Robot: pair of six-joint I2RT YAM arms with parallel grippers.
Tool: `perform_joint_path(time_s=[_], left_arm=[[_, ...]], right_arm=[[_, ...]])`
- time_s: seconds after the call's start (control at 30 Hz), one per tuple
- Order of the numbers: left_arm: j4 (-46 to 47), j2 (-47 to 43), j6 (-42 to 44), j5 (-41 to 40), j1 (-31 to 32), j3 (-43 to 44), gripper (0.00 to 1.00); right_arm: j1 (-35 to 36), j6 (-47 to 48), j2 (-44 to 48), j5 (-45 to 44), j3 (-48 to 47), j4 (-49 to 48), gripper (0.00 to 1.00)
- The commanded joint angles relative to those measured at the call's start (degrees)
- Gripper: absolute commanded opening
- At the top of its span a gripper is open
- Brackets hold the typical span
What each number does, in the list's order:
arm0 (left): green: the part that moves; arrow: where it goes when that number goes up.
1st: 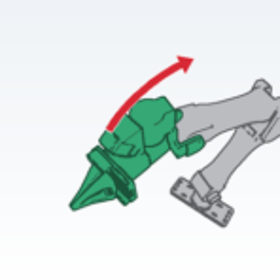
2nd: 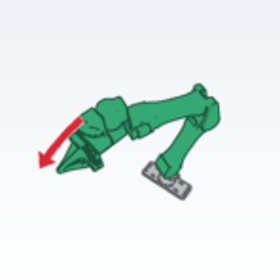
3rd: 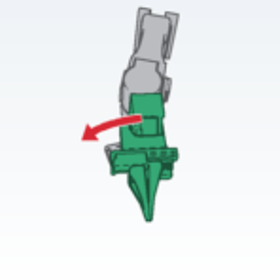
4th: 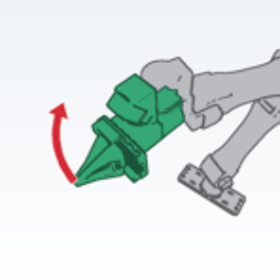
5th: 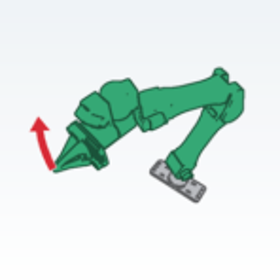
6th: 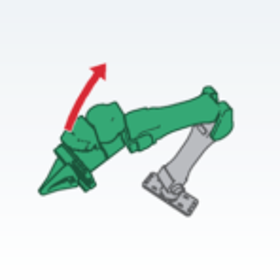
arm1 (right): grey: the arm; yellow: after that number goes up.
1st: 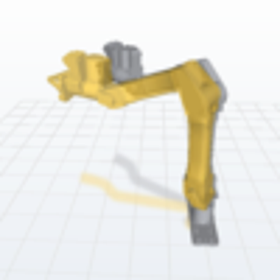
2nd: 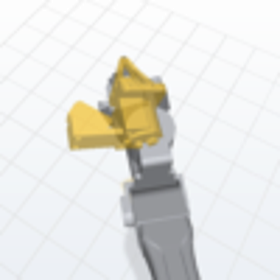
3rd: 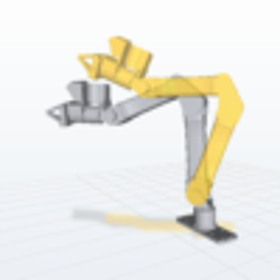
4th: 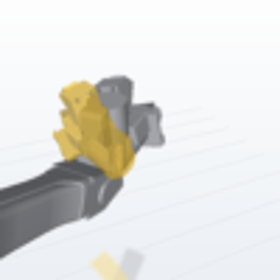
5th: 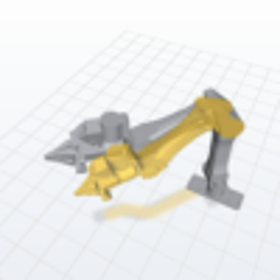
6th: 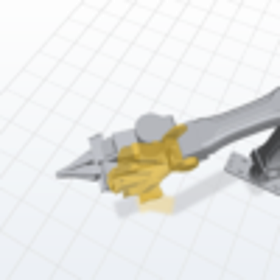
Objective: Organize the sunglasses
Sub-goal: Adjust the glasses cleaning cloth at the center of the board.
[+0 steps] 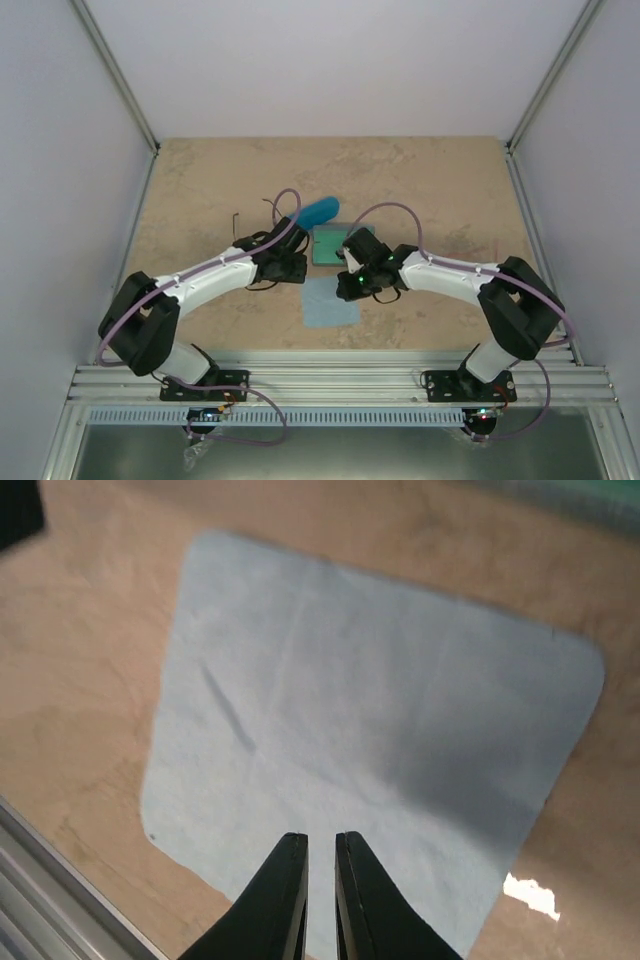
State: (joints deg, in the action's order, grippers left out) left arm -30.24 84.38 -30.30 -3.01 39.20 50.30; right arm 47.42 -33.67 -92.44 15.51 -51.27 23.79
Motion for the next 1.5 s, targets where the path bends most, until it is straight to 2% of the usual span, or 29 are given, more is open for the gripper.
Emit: perform_joint_path(time_s=[0.0,0.23,0.5,0.83,1.13,1.33,1.47], left_arm=[[0.9,-2.5,-1.4,0.8,-0.1,-0.3,0.42],[-0.2,-10.0,-5.8,-3.4,-0.8,-4.3,0.48],[-1.9,-17.9,-7.6,-7.5,-6.8,-5.8,0.53],[0.9,-19.3,-7.8,-4.6,-10.1,-6.3,0.54],[4.1,-18.6,-7.1,-0.7,-10.1,-7.9,0.56],[6.3,-17.1,-5.0,2.8,-10.1,-7.6,0.58],[7.5,-16.3,-4.3,4.9,-10.2,-7.7,0.59]], right_arm=[[0.0,1.6,-2.1,-3.1,-3.7,0.6,0.1],[2.3,5.1,-7.7,-2.0,-10.1,1.3,0.17],[6.5,7.7,-13.1,1.4,-14.2,2.0,0.2],[11.5,9.6,-14.8,3.7,-12.1,3.6,0.2],[12.5,10.6,-9.2,4.5,-2.5,7.2,0.2],[12.4,7.9,-2.7,-0.4,3.1,12.9,0.22],[12.0,4.2,1.6,-5.3,1.3,14.5,0.24]])
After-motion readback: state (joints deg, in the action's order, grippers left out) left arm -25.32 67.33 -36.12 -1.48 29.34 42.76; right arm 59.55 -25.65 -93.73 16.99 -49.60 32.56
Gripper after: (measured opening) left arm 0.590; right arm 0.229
